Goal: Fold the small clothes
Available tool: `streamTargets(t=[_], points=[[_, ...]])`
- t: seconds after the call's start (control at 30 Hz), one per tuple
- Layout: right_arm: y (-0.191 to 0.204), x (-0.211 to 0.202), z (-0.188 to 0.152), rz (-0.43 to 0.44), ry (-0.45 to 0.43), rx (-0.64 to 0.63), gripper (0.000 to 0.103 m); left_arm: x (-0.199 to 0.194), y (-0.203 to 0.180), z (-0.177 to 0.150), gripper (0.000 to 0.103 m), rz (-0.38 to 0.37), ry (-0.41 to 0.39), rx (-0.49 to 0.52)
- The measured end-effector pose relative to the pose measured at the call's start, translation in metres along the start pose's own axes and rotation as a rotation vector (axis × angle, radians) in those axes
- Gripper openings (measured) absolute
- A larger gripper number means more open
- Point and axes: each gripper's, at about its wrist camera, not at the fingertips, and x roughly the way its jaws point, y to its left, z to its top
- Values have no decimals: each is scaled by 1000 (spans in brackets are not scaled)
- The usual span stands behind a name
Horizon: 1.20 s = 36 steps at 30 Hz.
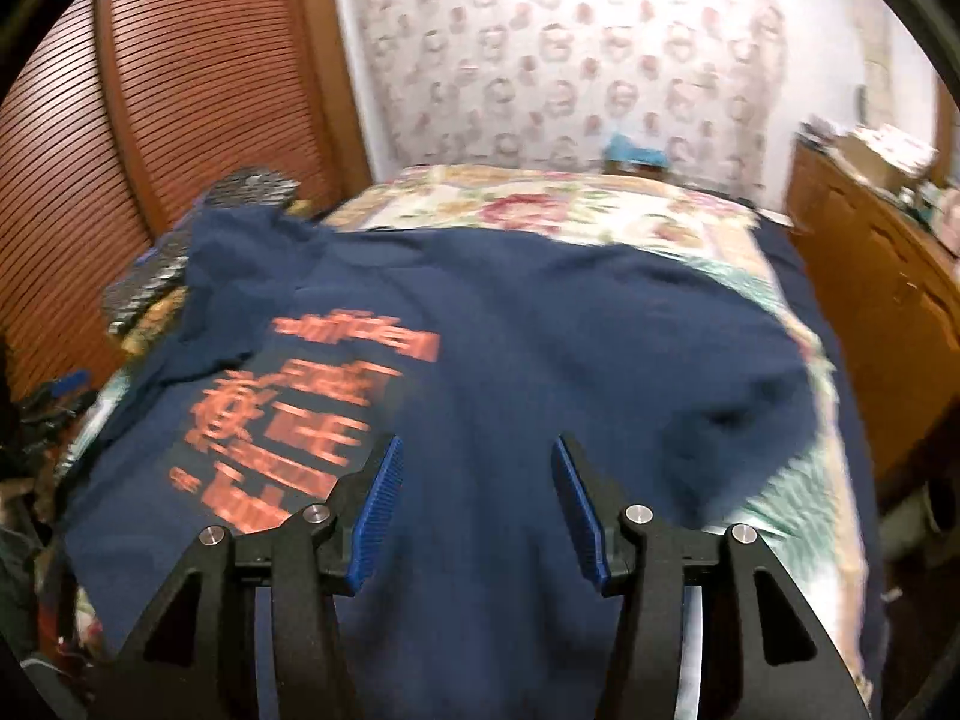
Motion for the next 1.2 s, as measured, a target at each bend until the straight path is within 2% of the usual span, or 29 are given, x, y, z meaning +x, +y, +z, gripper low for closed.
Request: streamTargets(t=[0.2, 0.3, 0.43, 0.67, 0.9, 1.0, 1.2], points=[[-43, -21, -17, -98, 13, 109, 54, -2, -51, 15, 78, -95, -12, 75], [-56, -18, -23, -122, 31, 162, 54, 11, -78, 19, 78, -153, 21, 105], [-65, -9, -17, -117, 49, 216, 54, 29, -109, 21, 78, -191, 66, 148], [-74, 1, 2, -103, 88, 281, 54, 52, -139, 23, 78, -199, 162, 191], [-76, 12, 18, -143, 100, 291, 54, 68, -151, 23, 78, -190, 205, 228], [-76, 18, 23, -153, 105, 297, 54, 77, -154, 20, 78, -190, 258, 239], [-73, 29, 28, -187, 114, 281, 54, 81, -154, 20, 85, -192, 272, 235]])
